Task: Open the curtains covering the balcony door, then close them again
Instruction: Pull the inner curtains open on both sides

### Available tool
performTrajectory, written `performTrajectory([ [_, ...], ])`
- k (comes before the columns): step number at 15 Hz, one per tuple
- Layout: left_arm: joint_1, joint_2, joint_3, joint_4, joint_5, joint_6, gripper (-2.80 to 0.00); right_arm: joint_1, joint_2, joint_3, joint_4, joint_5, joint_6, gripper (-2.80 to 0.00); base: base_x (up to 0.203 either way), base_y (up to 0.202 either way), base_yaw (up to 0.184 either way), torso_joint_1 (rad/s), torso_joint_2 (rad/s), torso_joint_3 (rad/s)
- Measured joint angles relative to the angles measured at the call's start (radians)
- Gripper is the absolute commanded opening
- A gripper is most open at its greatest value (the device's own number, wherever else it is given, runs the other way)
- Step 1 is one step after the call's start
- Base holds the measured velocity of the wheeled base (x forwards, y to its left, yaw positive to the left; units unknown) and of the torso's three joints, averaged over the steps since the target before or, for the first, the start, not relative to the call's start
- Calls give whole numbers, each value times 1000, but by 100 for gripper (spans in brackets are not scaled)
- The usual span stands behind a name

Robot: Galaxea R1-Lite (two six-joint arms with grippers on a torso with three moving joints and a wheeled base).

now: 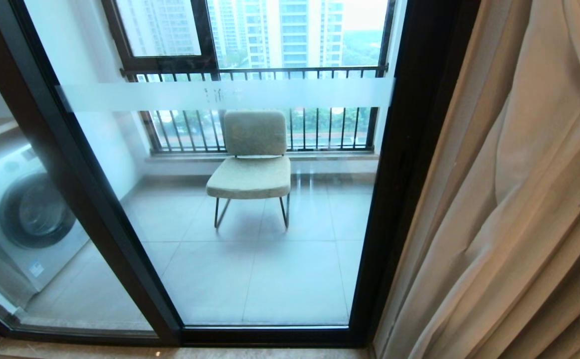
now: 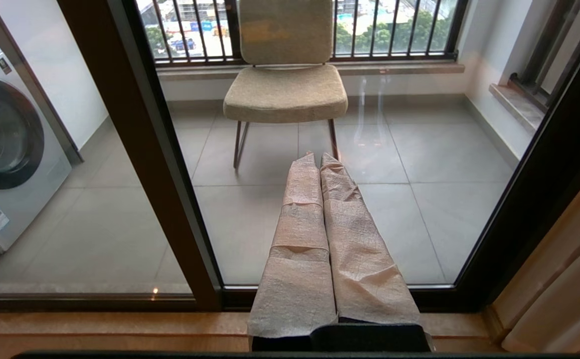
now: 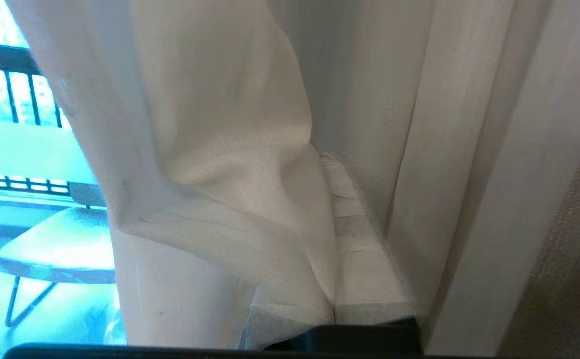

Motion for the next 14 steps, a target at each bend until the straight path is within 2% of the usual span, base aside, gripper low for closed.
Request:
performTrajectory([
  [9,0,0,0,0,0,0,-280,-1,-53,43,-44,5,10,0,0,0,0,0,0,0],
  [14,-1,0,0,0,0,0,-280,-1,-198,189,-25,7,10,0,0,0,0,0,0,0],
])
